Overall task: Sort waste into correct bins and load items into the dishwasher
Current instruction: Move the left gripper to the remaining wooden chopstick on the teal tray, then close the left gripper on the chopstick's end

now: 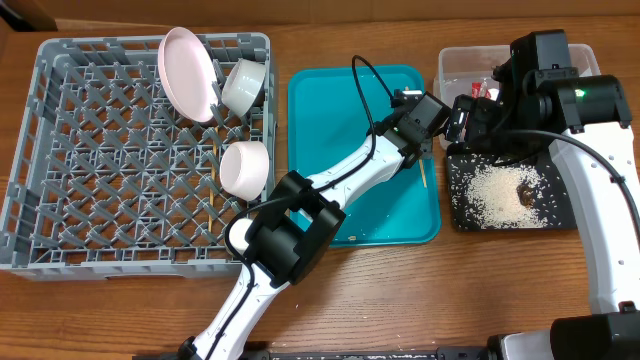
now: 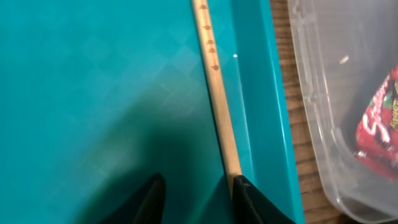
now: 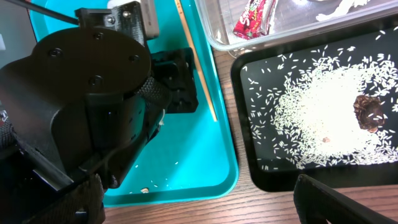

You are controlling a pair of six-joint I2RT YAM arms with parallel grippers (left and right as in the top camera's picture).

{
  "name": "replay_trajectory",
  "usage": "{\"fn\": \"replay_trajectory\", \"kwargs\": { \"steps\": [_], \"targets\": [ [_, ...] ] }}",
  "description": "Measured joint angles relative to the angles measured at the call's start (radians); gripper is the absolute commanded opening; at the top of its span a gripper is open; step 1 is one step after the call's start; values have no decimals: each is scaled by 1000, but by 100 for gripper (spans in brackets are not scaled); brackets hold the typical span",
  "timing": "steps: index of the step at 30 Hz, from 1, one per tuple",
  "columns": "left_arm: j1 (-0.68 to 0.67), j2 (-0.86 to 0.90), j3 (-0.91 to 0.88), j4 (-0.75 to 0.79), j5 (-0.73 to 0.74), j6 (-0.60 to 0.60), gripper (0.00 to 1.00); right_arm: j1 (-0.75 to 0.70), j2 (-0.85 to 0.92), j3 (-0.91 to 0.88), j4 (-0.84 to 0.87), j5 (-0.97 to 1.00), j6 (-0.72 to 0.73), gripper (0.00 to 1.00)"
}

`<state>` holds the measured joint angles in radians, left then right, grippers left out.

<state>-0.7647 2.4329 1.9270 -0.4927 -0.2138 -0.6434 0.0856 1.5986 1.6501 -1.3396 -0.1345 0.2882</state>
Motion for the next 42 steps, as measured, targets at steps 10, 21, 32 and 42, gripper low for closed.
{"fn": "replay_trajectory", "kwargs": {
  "steps": [10, 21, 32, 42],
  "targets": [
    [-2, 11, 11, 5, -11, 130, 56, 0, 0, 0, 0, 0, -1, 99],
    [-2, 40, 140, -151, -7, 146, 54, 0, 0, 0, 0, 0, 0, 100],
    [-2, 40, 209, -185, -7, 137, 56, 0, 0, 0, 0, 0, 0, 100],
    [-6, 60, 207, -158, -7, 76, 55, 0, 0, 0, 0, 0, 0, 100]
  ]
}}
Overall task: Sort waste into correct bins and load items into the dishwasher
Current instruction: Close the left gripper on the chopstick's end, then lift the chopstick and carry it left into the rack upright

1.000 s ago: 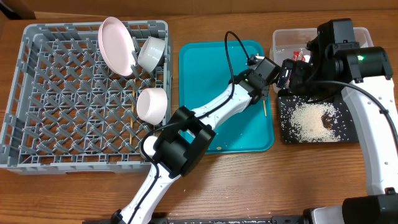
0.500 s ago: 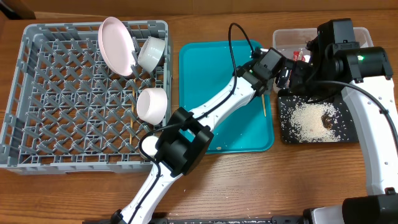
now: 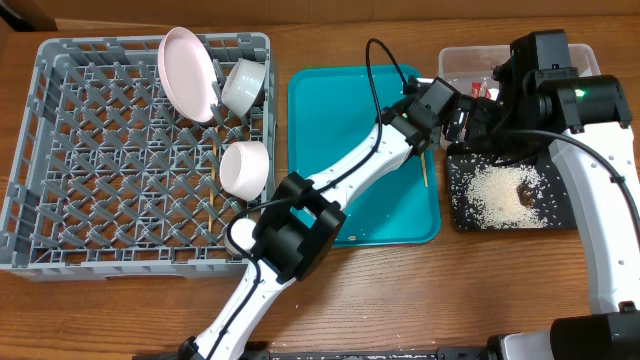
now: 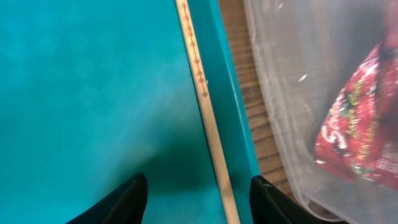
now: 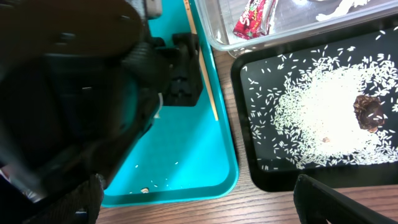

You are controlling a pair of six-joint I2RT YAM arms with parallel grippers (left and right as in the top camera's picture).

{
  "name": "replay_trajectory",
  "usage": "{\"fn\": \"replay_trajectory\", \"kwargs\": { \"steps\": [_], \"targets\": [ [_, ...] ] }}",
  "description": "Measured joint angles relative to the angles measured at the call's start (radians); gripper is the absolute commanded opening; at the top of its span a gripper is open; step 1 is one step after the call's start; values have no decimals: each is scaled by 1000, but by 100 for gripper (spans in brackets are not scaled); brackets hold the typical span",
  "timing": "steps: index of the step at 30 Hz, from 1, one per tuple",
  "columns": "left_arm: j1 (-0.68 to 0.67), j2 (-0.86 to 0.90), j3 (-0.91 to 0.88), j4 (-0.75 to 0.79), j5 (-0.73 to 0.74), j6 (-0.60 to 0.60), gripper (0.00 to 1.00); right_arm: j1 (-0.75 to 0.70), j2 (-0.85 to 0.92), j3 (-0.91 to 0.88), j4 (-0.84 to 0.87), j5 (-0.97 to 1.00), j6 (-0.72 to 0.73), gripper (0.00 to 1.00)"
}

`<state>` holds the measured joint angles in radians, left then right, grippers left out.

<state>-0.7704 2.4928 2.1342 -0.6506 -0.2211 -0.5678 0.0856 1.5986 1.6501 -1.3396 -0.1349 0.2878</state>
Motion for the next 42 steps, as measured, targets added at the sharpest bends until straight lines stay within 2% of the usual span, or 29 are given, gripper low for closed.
{"fn": "replay_trajectory", "kwargs": {
  "steps": [8, 13, 20, 27, 29, 42],
  "targets": [
    [-2, 43, 0, 7, -12, -36, 54, 0, 0, 0, 0, 0, 0, 100],
    [-3, 43, 0, 4, -12, -41, 42, 0, 0, 0, 0, 0, 0, 100],
    [-3, 43, 2, -16, -13, -47, 38, 0, 0, 0, 0, 0, 0, 100],
    [-2, 47, 13, -58, -30, -51, 14, 0, 0, 0, 0, 0, 0, 100],
    [0, 47, 14, -65, -35, -57, 4, 0, 0, 0, 0, 0, 0, 100],
    [72, 48, 62, -199, 39, -43, 4, 0, 0, 0, 0, 0, 0, 100]
  ]
}}
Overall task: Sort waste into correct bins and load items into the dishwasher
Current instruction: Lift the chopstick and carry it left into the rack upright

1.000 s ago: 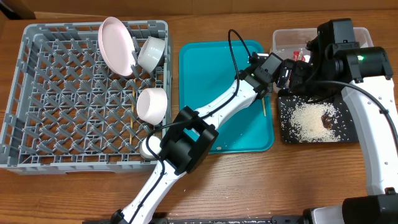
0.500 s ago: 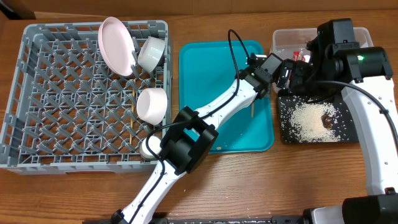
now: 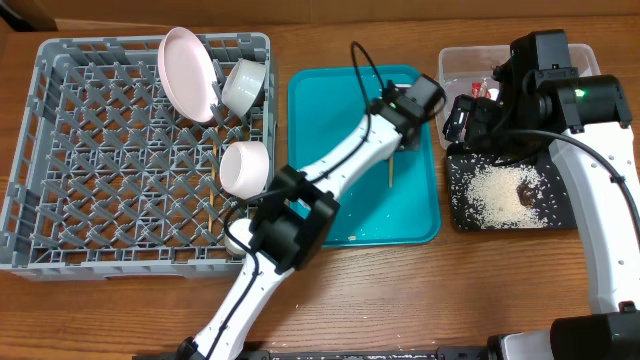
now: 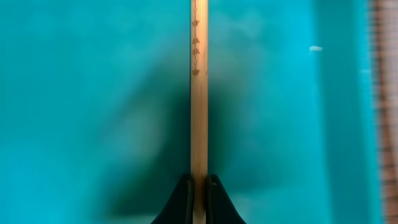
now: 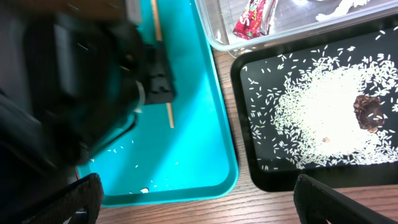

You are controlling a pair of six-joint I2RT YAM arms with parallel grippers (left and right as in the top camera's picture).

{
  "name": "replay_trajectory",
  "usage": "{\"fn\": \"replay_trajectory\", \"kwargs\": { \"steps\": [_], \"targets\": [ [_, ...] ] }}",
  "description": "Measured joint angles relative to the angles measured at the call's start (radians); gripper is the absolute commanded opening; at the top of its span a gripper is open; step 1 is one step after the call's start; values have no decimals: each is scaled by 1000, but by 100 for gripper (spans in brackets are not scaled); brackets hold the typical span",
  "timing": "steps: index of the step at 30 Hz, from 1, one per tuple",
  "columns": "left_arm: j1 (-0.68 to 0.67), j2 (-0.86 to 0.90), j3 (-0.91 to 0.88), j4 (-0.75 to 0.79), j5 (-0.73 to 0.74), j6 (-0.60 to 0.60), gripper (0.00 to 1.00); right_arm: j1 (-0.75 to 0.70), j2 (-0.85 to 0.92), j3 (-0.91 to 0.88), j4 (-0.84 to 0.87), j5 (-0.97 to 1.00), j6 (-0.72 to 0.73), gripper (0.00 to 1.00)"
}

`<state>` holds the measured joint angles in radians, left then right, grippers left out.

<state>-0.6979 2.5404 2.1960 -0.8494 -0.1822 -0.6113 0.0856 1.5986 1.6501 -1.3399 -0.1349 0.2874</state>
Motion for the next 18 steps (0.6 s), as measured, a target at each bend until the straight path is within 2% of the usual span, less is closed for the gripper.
{"fn": "replay_trajectory", "kwargs": {
  "steps": [10, 18],
  "targets": [
    [162, 58, 192, -248, 151, 127, 4, 0, 0, 0, 0, 0, 1, 100],
    [238, 80, 635, -578, 186, 212, 4, 0, 0, 0, 0, 0, 0, 100]
  ]
}}
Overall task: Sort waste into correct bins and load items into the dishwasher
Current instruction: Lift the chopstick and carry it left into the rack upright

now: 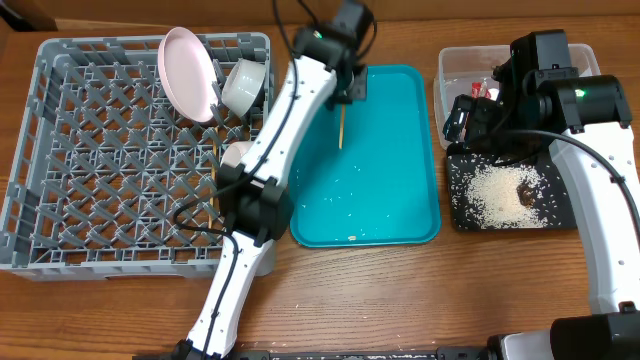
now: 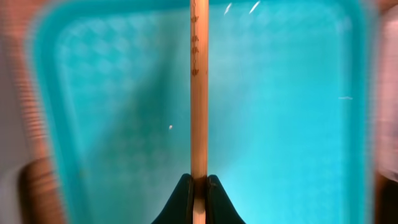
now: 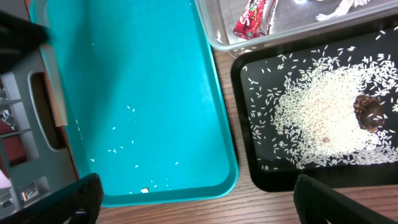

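Note:
My left gripper point(image 1: 350, 92) is shut on a thin wooden chopstick point(image 2: 199, 87), held in the air above the far left part of the teal tray point(image 1: 400, 215). The stick point(image 1: 341, 130) runs straight out from the closed black fingers point(image 2: 182, 198). The grey dish rack point(image 1: 60, 200) on the left holds a pink plate point(image 1: 187, 73) and two white bowls point(image 1: 243, 84). My right gripper point(image 3: 193, 202) hangs open and empty above the gap between the tray and the black tray of rice point(image 3: 323, 118).
A clear plastic bin point(image 3: 280, 22) at the back right holds a red wrapper point(image 3: 255, 17) and white scraps. Rice grains and a crumb point(image 3: 144, 190) lie scattered on the teal tray. A dark food lump point(image 3: 368, 111) sits among the rice on the black tray.
My left gripper, still shut on the chopstick, has gone from over the tray's middle-right to its far left corner near the rack, higher above the tray. The right arm stayed put.
The chopstick lay along the teal tray's right rim with my left gripper open around its end. The jaws then stood wider over it. Then they were shut on the stick, clear of the rim, and now hold it near the dish rack.

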You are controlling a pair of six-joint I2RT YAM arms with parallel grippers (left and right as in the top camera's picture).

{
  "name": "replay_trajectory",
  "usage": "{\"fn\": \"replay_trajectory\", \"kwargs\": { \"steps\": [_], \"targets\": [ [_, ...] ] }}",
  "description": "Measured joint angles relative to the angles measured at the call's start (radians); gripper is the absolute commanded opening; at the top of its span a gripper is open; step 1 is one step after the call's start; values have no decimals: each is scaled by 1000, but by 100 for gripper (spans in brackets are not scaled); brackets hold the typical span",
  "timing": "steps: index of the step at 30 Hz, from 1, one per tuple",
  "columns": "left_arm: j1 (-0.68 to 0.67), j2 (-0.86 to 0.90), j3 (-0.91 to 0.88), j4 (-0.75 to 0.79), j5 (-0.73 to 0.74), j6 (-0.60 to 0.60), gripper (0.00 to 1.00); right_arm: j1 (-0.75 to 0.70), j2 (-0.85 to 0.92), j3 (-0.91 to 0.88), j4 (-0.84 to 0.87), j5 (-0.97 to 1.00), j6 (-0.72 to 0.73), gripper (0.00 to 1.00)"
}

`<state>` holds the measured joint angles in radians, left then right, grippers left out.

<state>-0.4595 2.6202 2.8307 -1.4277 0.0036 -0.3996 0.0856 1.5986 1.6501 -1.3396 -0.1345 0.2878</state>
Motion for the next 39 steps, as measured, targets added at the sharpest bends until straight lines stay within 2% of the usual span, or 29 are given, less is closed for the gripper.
{"fn": "replay_trajectory", "kwargs": {
  "steps": [3, 6, 14, 18, 23, 27, 32, 39],
  "targets": [
    [9, -14, 171, -146, 4, 39, 4, 0, 0, 0, 0, 0, 0, 100],
    [17, -51, 261, -253, -1, 70, 4, 0, 0, 0, 0, 0, 0, 100],
    [24, -227, 246, -257, 17, 159, 4, 0, 0, 0, 0, 0, 0, 100],
    [24, -388, 58, -256, 8, 178, 4, 0, 0, 0, 0, 0, 0, 100],
    [45, -626, -314, -258, -72, 187, 4, 0, 0, 0, 1, 0, 0, 100],
    [113, -766, -586, -251, -138, 183, 4, 0, 0, 0, 0, 0, 0, 100],
    [223, -838, -824, -160, -164, 190, 4, 0, 0, 0, 0, 0, 0, 100],
    [357, -843, -1085, 58, -140, 235, 4, 0, 0, -1, 0, 0, 0, 100]
  ]
}}
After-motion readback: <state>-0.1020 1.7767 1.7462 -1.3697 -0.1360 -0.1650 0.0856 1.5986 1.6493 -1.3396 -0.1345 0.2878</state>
